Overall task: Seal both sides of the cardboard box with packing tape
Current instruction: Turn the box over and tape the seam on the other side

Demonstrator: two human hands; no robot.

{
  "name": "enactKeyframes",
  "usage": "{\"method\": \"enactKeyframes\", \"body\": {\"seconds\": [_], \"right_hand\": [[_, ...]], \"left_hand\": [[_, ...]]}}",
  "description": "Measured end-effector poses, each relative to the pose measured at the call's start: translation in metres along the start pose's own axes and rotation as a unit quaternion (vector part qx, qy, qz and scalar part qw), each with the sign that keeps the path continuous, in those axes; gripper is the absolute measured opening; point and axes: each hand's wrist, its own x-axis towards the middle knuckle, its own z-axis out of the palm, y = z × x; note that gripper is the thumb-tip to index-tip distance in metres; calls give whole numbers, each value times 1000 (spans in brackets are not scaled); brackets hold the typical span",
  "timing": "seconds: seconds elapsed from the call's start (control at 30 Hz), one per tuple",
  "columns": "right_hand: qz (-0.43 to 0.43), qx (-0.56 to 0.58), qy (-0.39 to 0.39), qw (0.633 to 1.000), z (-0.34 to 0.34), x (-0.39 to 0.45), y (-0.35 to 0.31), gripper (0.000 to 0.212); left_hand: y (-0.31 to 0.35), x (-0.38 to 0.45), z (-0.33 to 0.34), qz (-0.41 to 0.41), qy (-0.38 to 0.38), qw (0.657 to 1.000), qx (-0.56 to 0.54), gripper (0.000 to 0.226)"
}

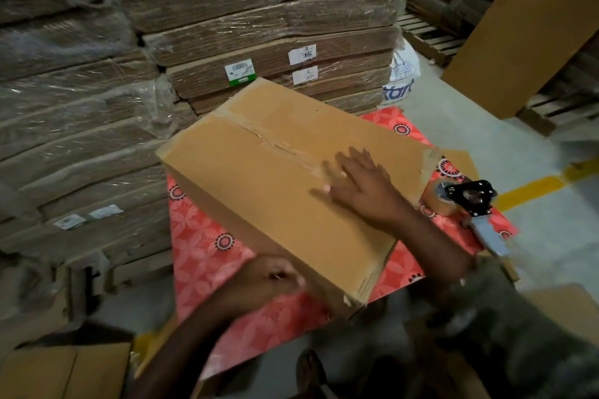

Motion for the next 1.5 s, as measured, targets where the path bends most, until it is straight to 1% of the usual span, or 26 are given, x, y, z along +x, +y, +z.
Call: {"method": "enactKeyframes", "body": {"seconds": [0.03, 0.07, 0.13, 0.2, 0.23, 0.27, 0.33, 0.37, 0.4, 0.43, 0.47, 0.53, 0.57, 0.63, 0.67, 0.73, 0.8, 0.9, 0.97, 1.03, 1.13, 1.17, 1.3, 1.4, 1.47, 1.5], "right_hand": [[-15, 7, -5, 1000, 4, -22, -7, 109], [-36, 7, -15, 999, 10, -44, -13, 110], [-86, -16, -42, 995, 22, -85, -19, 102], [-125, -57, -53, 989, 34, -116, -16, 93], [-135, -78, -54, 986, 39, -126, -11, 91], [-141, -97, -52, 984, 42, -134, -4, 89], [-153, -136, -35, 978, 47, -144, 9, 84], [-156, -150, -21, 976, 48, -148, 13, 81], [-154, -156, -10, 976, 48, -150, 17, 79], [-150, -152, -2, 977, 48, -152, 18, 77], [-145, -142, 4, 979, 48, -153, 19, 76], [-132, -119, 19, 984, 47, -156, 18, 75], [-119, -101, 31, 987, 47, -157, 18, 74], [-75, -44, 58, 995, 47, -160, 22, 71], [-52, -15, 65, 996, 46, -161, 25, 68], [-18, 4, 70, 997, 45, -162, 36, 64], [20, -12, 86, 996, 38, -157, 45, 62], [105, -37, 108, 988, 18, -136, 52, 70], [125, -45, 108, 985, 2, -120, 58, 76], [122, -38, 109, 986, -12, -104, 69, 81], [94, -50, 111, 988, -24, -84, 86, 83], [81, -54, 116, 989, -27, -78, 91, 82], [55, -50, 121, 990, -39, -63, 108, 81], [49, -44, 100, 993, -30, -74, 114, 80], [56, -34, 110, 992, -14, -76, 116, 79], [43, -9, 102, 994, -37, -71, 145, 80]], "left_hand": [[0, 3, -23, -8, 42, 999, 4, 34], [-2, 7, -53, -16, 104, 994, 10, 39], [-1, 14, -106, 10, 246, 969, 8, 32], [-1, 31, -157, 46, 362, 930, 40, 28], [0, 43, -186, 36, 395, 915, 81, 31], [-2, 56, -214, 12, 406, 905, 129, 41], [-8, 81, -258, -25, 383, 908, 169, 57], [-12, 91, -269, -36, 361, 915, 175, 56], [-13, 98, -273, -56, 326, 926, 184, 48], [-9, 102, -272, -57, 297, 936, 182, 38], [-11, 111, -274, -54, 286, 939, 181, 35], [-14, 125, -273, -64, 292, 933, 199, 48], [-14, 126, -272, -75, 298, 925, 223, 54], [-25, 133, -274, -88, 334, 900, 266, 63], [-23, 128, -266, -85, 355, 888, 280, 68], [-17, 110, -248, -71, 372, 882, 280, 74], [-13, 89, -232, -57, 373, 886, 270, 71], [-23, 53, -213, -68, 371, 892, 248, 59], [-31, 29, -197, -93, 386, 892, 215, 63], [-40, 7, -182, -117, 392, 893, 187, 69], [-50, -16, -164, -129, 369, 904, 170, 80], [-48, -21, -157, -131, 366, 907, 160, 79], [-31, -39, -115, -120, 369, 911, 139, 53], [-36, -46, -113, -122, 370, 911, 133, 40], [-39, -60, -118, -151, 360, 910, 138, 44], [-33, -38, -95, -151, 388, 890, 186, 50]]}}
